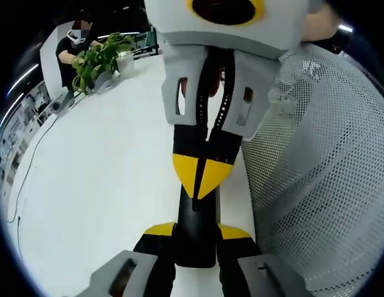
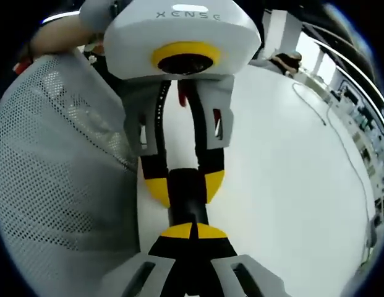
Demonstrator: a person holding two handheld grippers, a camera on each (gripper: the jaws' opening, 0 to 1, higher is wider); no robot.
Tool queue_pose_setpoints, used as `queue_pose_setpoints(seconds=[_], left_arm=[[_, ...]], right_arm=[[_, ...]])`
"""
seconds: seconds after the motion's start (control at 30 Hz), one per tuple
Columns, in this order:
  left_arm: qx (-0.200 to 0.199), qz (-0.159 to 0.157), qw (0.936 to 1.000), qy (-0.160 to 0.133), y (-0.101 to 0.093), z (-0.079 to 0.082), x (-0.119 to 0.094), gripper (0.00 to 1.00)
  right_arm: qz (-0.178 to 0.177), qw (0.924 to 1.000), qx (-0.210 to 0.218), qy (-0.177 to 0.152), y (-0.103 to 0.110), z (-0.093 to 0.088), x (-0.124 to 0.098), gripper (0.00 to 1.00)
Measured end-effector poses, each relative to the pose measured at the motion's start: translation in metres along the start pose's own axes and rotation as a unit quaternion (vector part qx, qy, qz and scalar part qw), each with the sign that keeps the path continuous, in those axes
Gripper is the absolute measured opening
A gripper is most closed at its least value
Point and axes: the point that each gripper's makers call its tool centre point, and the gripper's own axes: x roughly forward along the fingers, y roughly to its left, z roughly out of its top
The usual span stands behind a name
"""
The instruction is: Press the specified remote control buttons in sequence, fully releasing each button before pressing the next.
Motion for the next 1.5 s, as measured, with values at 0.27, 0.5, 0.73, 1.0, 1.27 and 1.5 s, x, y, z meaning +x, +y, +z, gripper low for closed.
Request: queue_pose_setpoints(seconds=[0.27, 0.5, 0.73, 1.0, 1.27, 1.5], left_arm=[[-0.003, -0.001, 1.0, -0.003, 0.0, 0.0, 0.0, 0.25], [-0.002, -0.001, 1.0, -0.003, 0.0, 0.0, 0.0, 0.25], [-0.001, -0.001, 1.0, 0.0, 0.0, 0.0, 0.0, 0.25], [0.005, 0.002, 1.0, 0.004, 0.0, 0.0, 0.0, 0.25], [0.003, 0.002, 1.0, -0.002, 0.0, 0.0, 0.0, 0.25], [0.004, 0.002, 1.0, -0.002, 0.0, 0.0, 0.0, 0.25]], right_arm=[[0.003, 1.0, -0.003, -0.001, -0.001, 0.003, 0.002, 0.0], [0.003, 0.9999, -0.014, 0.004, 0.0, 0.004, 0.004, 0.0], [-0.013, 0.9994, -0.031, 0.011, 0.0, 0.004, 0.005, 0.0], [-0.014, 0.9997, 0.006, -0.017, -0.004, 0.004, 0.003, 0.0], [-0.003, 0.9988, 0.045, -0.021, -0.01, -0.017, -0.01, 0.16], [0.001, 0.9977, 0.063, -0.025, -0.013, -0.037, -0.021, 0.24]])
